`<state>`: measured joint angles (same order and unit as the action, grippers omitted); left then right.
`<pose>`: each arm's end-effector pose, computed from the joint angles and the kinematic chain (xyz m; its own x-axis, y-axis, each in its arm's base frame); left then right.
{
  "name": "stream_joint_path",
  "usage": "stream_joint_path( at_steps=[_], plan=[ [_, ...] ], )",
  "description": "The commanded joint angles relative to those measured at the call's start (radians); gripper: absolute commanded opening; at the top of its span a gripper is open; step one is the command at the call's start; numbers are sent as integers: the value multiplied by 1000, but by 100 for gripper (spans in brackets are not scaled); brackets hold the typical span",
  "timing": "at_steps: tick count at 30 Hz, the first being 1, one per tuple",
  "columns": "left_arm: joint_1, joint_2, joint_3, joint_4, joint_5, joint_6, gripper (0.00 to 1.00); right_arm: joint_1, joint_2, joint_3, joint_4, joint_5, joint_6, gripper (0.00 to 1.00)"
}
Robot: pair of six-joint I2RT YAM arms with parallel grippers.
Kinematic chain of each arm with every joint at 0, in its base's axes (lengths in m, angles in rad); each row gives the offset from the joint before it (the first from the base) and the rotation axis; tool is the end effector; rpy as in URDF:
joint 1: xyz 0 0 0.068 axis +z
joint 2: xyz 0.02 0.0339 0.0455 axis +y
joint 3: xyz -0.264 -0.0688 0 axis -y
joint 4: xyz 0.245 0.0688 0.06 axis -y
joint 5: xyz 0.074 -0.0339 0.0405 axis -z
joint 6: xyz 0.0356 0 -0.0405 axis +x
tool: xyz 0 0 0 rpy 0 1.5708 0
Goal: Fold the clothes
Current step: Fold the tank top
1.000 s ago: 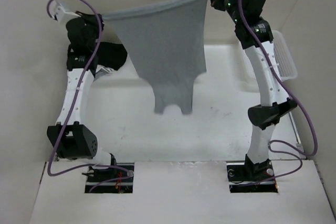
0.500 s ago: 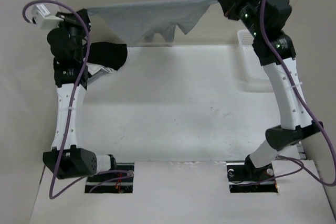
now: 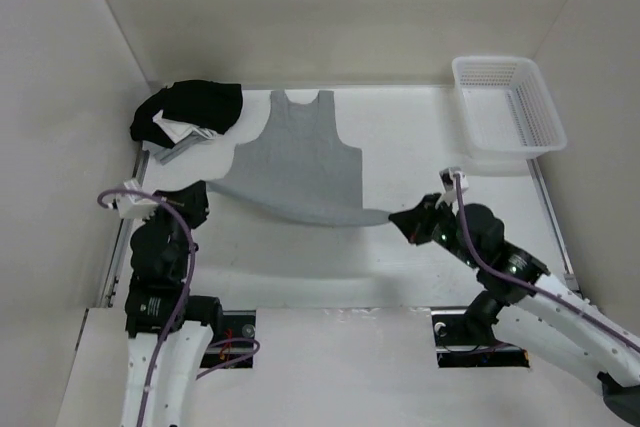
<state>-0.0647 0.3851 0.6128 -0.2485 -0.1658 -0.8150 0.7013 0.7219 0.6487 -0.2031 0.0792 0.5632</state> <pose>0.1097 -0.0012 0.3242 0.0592 -0.7231 -0.6882 -0.0843 0.6833 -0.7252 0.1362 0.1114 0.3000 -0.4886 0.2840 -0.8250 -0.3834 0.7795 0.4954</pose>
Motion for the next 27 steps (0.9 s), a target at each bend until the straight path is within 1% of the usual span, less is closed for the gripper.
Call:
stream_joint_path(
  at_steps=[1,4,6,8,10,11,13,14,16,17,19,20,22,23,25,27],
  plan=[
    [-22,-167,-13,-329,-32,-2,0,144,-207,-136,-71,89,171,0],
    [-40,-288,31,-561,-54,-61,0,310,-372,-198,-238,140,286,0],
    [-48,-345,70,-652,-58,-85,0,445,-442,-186,-341,213,364,0],
    [-39,-376,116,-724,-69,-79,0,569,-464,-149,-413,305,421,0],
    [-24,-384,142,-773,-78,-69,0,686,-429,-112,-429,390,441,0],
    [-17,-385,143,-781,-78,-69,0,730,-386,-89,-420,431,440,1],
    [-5,-384,131,-782,-80,-70,0,778,-265,-28,-385,482,393,1],
    [1,-381,121,-778,-84,-72,0,766,-216,-3,-365,484,365,1],
    [10,-373,81,-738,-95,-87,0,682,-107,35,-285,455,272,1],
    [13,-365,64,-709,-98,-95,0,610,-61,43,-227,415,217,1],
    [10,-310,32,-616,-109,-133,0,410,23,48,-95,279,130,0],
    [10,-266,16,-542,-126,-141,0,308,66,49,-20,193,103,0],
    [13,-162,-31,-378,-155,-160,0,113,158,60,117,34,75,0],
    [12,-96,-42,-294,-173,-165,0,14,230,84,178,-46,70,0],
    [22,56,-67,-117,-201,-177,0,-82,339,133,246,-125,64,0],
    [27,212,-53,53,-199,-187,0,-169,471,218,277,-182,53,0]
  ],
)
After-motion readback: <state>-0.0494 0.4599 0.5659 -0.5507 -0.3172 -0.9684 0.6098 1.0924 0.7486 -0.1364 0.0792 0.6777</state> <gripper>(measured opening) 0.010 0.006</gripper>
